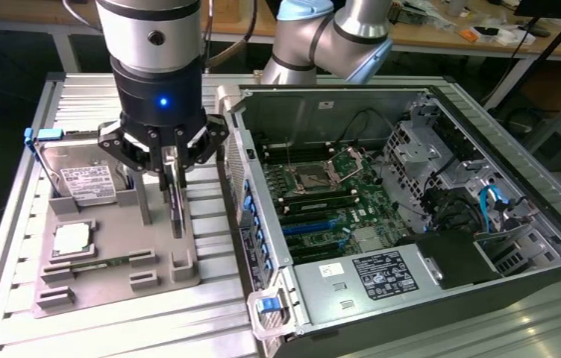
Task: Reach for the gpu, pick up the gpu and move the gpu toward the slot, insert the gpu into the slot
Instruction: 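Pick up the gpu and move the gpu toward the slot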
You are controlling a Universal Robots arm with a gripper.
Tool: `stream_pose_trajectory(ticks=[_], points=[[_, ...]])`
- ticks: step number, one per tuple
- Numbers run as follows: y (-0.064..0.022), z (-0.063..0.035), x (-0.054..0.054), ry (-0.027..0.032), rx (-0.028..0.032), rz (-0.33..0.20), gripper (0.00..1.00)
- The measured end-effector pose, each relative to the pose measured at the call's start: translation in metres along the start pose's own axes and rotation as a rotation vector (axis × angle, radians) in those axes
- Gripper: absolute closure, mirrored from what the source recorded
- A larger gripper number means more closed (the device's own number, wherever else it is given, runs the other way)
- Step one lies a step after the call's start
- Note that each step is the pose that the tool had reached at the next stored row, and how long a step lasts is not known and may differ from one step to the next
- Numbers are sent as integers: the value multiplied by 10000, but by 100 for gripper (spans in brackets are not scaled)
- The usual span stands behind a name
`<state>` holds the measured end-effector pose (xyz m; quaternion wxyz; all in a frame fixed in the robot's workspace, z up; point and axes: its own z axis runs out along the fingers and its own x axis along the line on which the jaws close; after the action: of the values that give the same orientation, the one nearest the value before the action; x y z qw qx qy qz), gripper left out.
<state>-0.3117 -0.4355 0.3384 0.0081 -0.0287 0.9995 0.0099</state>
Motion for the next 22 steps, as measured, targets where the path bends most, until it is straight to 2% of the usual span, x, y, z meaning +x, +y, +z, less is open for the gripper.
stream_pose_trajectory(ticks=[2,7,9,16,22], points=[[1,-62,-1,-2,-1,0,73],[6,-336,-6,0,0,0,73],[9,-491,-9,0,0,0,73],[15,-791,-14,0,0,0,73],[19,-994,-17,0,0,0,73]])
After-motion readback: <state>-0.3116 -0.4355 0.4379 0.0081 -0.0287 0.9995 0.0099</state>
